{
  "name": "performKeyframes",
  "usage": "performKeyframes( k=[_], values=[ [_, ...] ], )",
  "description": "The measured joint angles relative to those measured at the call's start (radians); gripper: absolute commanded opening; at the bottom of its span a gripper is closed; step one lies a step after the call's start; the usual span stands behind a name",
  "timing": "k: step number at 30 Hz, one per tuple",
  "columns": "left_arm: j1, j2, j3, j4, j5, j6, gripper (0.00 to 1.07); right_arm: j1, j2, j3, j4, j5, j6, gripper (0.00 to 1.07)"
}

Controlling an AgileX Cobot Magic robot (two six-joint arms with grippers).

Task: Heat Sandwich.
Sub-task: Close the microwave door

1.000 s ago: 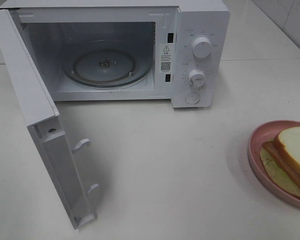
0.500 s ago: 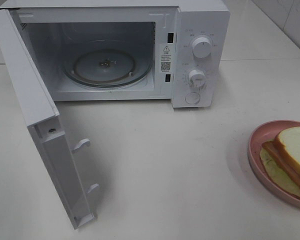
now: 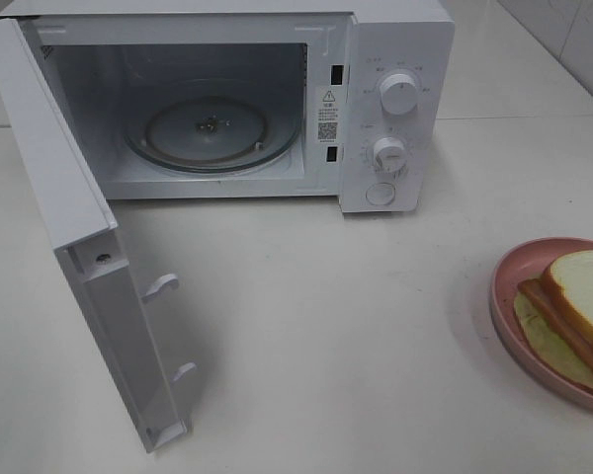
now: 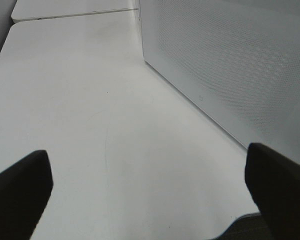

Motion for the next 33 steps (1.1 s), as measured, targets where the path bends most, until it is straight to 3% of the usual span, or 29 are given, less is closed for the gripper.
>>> performKeyframes(
  k=[33],
  values=[
    [0.000, 0.000, 0.000, 0.000, 0.000, 0.000, 1.00, -0.002, 0.000, 0.000, 0.000, 0.000, -0.001, 0.76]
  ],
)
